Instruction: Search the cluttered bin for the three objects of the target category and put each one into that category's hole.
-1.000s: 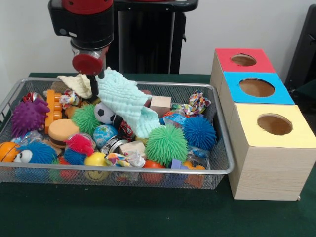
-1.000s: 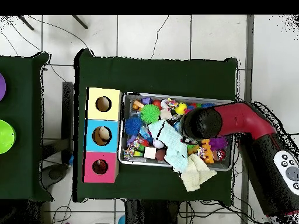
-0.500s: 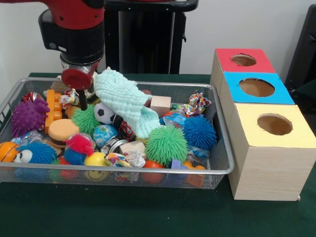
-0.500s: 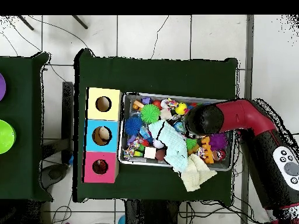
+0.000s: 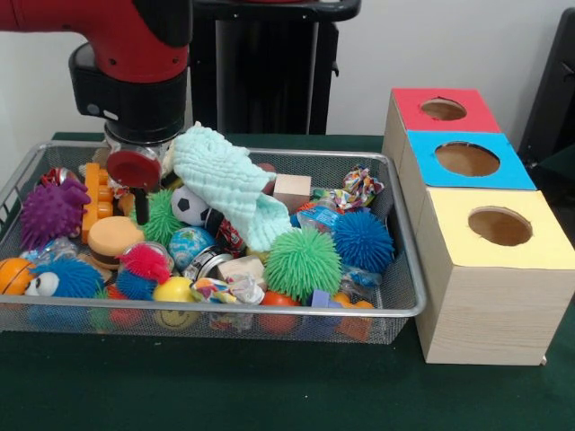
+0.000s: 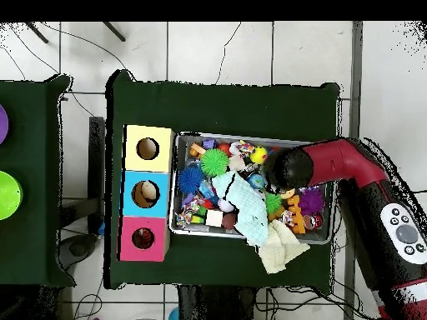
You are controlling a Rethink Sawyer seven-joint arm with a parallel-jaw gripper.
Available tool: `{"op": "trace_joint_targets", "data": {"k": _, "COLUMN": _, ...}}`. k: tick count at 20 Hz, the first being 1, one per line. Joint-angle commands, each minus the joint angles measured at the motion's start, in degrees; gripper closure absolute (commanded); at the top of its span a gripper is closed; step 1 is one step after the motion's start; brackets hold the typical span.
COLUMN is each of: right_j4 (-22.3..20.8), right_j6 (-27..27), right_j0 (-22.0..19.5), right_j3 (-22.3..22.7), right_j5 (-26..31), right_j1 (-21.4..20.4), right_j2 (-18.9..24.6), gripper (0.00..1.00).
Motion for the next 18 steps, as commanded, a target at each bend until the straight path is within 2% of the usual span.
{"op": "trace_joint_targets", "data": {"k": 1, "right_j4": -7.06, "right_j6": -6.33, "right_j0": 2.95, "right_j3": -3.31, "right_j5": -4.49, "right_j1": 3.17, "right_j2": -4.87, "gripper": 0.0}}
{"op": "trace_joint_targets", "data": {"k": 5, "right_j4": -9.11, "right_j6": -6.01, "right_j0": 4.34, "right_j3": -3.88, "right_j5": -4.24, "right_j1": 2.91, "right_j2": -6.53, "gripper": 0.0}}
{"op": "trace_joint_targets", "data": {"k": 12, "right_j4": -8.97, "right_j6": -9.06, "right_j0": 4.35, "right_j3": -4.33, "right_j5": -1.91, "right_j1": 1.44, "right_j2": -7.31, "gripper": 0.0}}
{"op": "trace_joint_targets", "data": {"k": 14, "right_j4": -7.77, "right_j6": -10.7, "right_j0": 3.65, "right_j3": -3.95, "right_j5": -1.39, "right_j1": 1.28, "right_j2": -6.82, "gripper": 0.0}}
{"op": "trace_joint_targets", "data": {"k": 18, "right_j4": -2.74, "right_j6": -13.3, "right_j0": -0.51, "right_j3": -1.82, "right_j5": -2.9, "right_j1": 2.26, "right_j2": -3.88, "gripper": 0.0}}
